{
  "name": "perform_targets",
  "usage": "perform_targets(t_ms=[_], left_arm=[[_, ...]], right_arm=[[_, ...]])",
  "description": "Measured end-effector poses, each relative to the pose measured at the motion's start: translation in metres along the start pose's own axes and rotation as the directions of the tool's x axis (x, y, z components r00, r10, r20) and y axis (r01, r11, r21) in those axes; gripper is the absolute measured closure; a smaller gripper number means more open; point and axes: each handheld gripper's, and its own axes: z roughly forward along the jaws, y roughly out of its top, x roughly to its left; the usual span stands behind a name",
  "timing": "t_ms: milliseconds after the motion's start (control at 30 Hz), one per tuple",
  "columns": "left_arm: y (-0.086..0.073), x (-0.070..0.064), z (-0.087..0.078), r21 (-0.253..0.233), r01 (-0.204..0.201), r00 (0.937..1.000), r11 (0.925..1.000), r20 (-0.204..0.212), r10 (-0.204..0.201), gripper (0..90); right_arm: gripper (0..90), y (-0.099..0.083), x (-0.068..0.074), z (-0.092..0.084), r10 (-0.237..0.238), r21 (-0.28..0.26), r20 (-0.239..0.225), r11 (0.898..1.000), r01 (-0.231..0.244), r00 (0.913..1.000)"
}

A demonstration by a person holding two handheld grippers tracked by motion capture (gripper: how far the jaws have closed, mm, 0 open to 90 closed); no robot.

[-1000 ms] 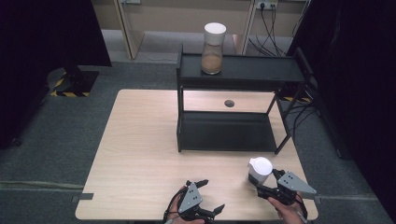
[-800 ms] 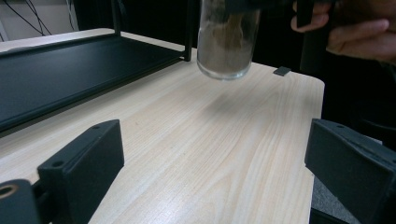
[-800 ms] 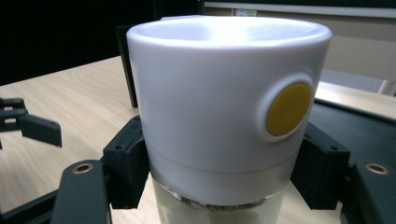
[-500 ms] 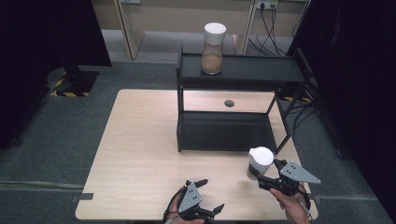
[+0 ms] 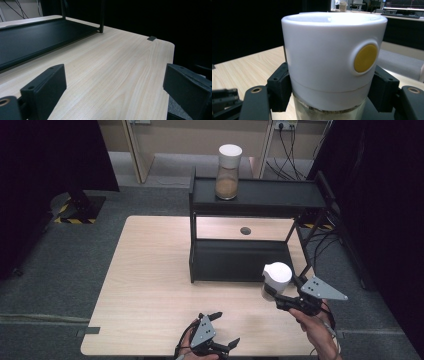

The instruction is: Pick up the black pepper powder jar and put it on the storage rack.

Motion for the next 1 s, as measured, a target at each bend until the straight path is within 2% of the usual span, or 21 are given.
perform_targets(t_ms=[333,467,867,1000], left_arm=[[-0.001,0.0,0.0,0.001,0.0,1.0,1.0,0.002,0.0,4.2],[-0.001,0.0,0.0,0.001,-0.001,1.0,1.0,-0.001,0.001,4.2],[-0.001,0.0,0.0,-0.002,0.004,1.0,1.0,-0.003,-0.004,4.3],[-0.001,0.0,-0.001,-0.001,0.001,1.0,1.0,-0.002,-0.001,4.3]], right_arm=[[30.7,0.036,-0.012,0.007,-0.006,-0.029,-0.032,1.0,0.005,0.9995],[30.7,0.048,-0.019,0.012,0.01,-0.032,-0.049,0.999,-0.011,0.9987],[30.7,0.087,-0.036,0.02,0.018,-0.055,-0.067,0.998,-0.022,0.9976],[30.7,0.099,-0.039,0.02,0.008,-0.059,-0.057,0.998,-0.011,0.9984]])
